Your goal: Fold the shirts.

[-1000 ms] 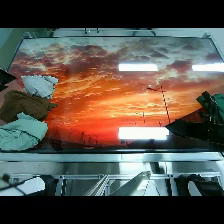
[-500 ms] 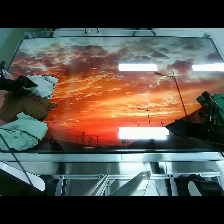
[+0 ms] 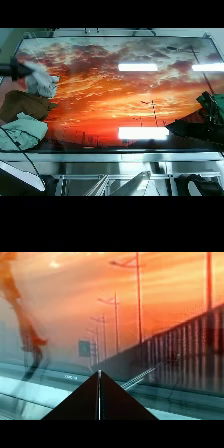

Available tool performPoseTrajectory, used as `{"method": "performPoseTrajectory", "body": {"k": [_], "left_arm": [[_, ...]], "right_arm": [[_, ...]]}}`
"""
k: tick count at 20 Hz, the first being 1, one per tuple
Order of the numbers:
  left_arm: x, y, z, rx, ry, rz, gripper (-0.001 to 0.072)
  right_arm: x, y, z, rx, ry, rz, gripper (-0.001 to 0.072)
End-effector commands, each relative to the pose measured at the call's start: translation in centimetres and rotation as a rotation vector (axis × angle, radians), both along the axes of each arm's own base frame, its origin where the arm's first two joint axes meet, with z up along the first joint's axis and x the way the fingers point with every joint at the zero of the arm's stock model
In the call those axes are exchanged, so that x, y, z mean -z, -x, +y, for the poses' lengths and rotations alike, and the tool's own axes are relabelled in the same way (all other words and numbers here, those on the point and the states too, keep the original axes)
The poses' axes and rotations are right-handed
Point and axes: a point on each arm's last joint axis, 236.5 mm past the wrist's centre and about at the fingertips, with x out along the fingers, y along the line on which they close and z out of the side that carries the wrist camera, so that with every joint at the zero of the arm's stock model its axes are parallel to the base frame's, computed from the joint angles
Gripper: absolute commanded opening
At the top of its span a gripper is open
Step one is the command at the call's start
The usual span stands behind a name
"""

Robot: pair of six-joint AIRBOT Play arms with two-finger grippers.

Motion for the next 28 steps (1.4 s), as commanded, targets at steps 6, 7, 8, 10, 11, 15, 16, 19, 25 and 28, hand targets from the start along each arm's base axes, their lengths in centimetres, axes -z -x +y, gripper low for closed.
{"method": "performPoseTrajectory", "body": {"k": [6,7,8,10,11,15,16,19,25,28], "left_arm": [[-26.4,12.4,-23.0,0.506,0.337,-0.49,0.0012],[-26.2,14.1,-25.9,0.569,0.303,-0.485,0.0012],[-25.5,15.3,-28.5,0.624,0.272,-0.474,0.0011],[-23.1,17.0,-32.9,0.703,0.216,-0.401,0.001],[-21.1,17.8,-34.9,0.736,0.185,-0.349,0.0011],[-10.1,19.5,-39.6,0.817,-0.048,-0.157,0.0293],[-7.8,19.5,-39.7,0.827,-0.106,-0.123,0.0528],[-5.4,18.5,-38.9,0.799,-0.133,-0.041,0.072],[-0.7,20.4,-32.3,0.763,-0.111,0.247,0.0705],[5.6,23.0,-31.6,0.693,-0.089,0.364,0.0705]], "right_arm": [[0.0,0.0,0.0,-0.001,0.0,-0.001,0.0016],[0.0,0.0,0.0,-0.001,0.0,-0.001,0.0016],[0.0,0.0,0.0,0.0,0.0,-0.001,0.0016],[0.0,0.0,0.0,-0.001,0.0,-0.001,0.0016],[0.0,0.0,0.0,0.0,0.0,0.0,0.0016],[0.0,0.0,0.0,0.0,-0.001,0.0,0.0016],[0.0,0.0,0.0,0.0,-0.002,0.0,0.0016],[-0.2,0.0,0.3,0.002,-0.016,-0.002,0.0017],[1.3,1.0,0.8,-0.076,-0.013,0.065,0.0454],[3.4,0.9,1.4,-0.127,-0.006,0.115,0.0454]]}}
